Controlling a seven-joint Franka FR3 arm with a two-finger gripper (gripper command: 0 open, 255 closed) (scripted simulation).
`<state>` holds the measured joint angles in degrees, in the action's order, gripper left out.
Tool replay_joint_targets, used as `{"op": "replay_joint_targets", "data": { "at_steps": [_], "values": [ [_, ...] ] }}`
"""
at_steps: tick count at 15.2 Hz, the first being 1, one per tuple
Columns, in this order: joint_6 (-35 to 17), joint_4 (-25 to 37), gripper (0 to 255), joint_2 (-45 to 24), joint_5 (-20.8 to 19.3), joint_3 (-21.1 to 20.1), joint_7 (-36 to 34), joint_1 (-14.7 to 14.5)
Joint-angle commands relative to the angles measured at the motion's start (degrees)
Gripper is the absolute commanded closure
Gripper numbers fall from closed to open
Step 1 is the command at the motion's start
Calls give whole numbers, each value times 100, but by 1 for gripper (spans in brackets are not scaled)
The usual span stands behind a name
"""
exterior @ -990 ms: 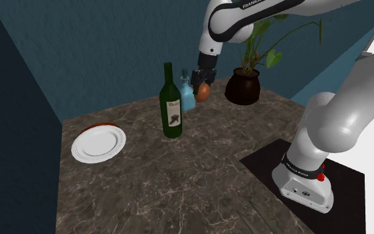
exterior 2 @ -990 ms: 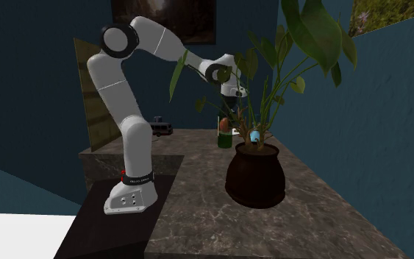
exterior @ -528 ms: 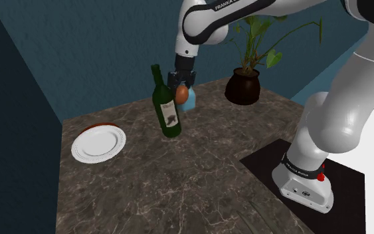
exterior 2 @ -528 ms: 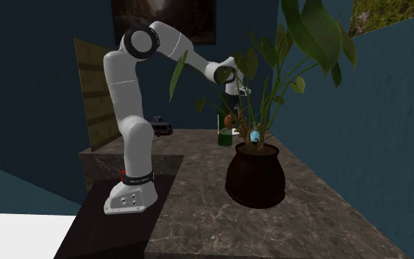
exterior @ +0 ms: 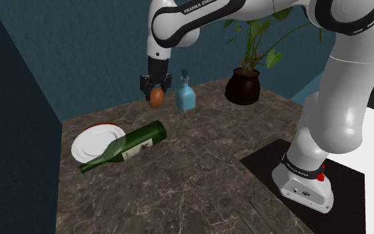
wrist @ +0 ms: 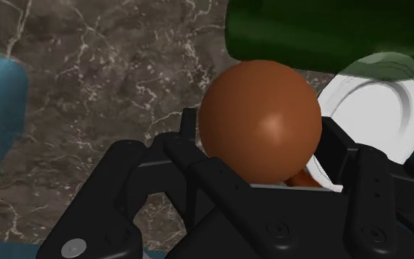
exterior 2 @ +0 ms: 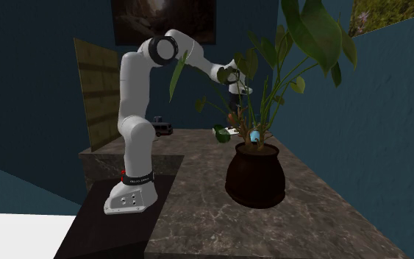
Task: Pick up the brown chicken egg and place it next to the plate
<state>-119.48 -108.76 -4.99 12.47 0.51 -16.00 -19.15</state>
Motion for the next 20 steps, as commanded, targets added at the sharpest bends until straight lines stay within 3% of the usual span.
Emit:
{"op": "replay_joint_targets", "data": {
  "at_steps": [1, 3, 20],
  "values": [
    [85, 507, 255, -392, -33, -61, -172, -74],
    [202, 1087, 255, -823, -82, -121, -370, -168],
    [-946, 342, 255, -1242, 58, -155, -123, -177]
  ]
}}
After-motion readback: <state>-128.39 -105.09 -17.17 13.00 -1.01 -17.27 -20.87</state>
